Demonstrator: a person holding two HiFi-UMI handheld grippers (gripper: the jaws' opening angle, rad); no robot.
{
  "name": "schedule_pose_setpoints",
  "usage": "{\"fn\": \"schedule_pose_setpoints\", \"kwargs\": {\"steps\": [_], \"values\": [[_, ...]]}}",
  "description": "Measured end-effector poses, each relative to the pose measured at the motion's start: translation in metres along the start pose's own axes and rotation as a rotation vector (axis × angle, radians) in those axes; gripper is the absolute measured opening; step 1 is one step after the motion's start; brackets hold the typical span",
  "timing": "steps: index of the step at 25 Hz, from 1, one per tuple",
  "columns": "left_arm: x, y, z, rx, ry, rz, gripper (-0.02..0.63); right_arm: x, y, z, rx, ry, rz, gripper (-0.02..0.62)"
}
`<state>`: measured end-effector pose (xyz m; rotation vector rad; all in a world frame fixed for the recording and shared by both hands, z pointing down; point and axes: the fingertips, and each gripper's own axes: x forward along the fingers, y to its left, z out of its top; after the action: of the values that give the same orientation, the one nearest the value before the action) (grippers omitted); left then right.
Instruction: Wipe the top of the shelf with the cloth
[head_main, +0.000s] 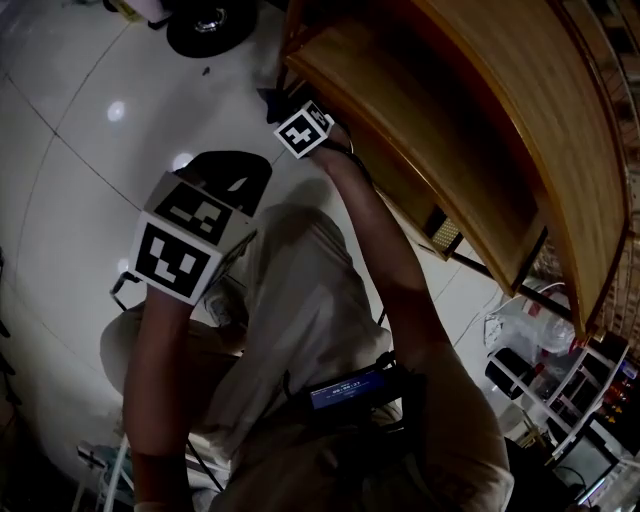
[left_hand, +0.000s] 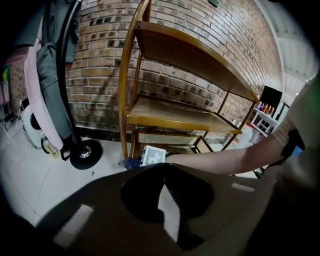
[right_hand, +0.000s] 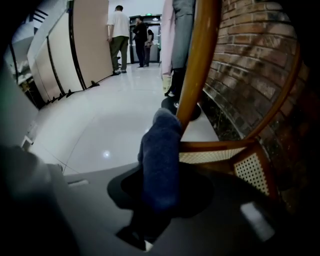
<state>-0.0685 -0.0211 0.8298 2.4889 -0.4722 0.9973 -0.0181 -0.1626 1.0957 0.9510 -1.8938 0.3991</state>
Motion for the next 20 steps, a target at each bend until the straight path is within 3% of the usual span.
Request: {"fn": "schedule_pose_setpoints", "kwargs": {"steps": [3, 8, 20], "values": [[0.007, -0.004, 0.001, 0.025, -0.003, -0.010, 0.005, -0.011, -0.001, -0.015, 0.002, -0.015, 0.012, 0.099], [0.025, -0.016, -0.004, 0.049, 0.037, -0.054, 0.005, -0.042, 0.003, -0.074, 0.021, -0.008, 0.022, 0.097], [0.038, -0.024, 0.002, 0.080, 0.045, -0.070, 0.005, -0.150, 0.007, -0.278, 0.087, 0.191, -0.088, 0.097]]}}
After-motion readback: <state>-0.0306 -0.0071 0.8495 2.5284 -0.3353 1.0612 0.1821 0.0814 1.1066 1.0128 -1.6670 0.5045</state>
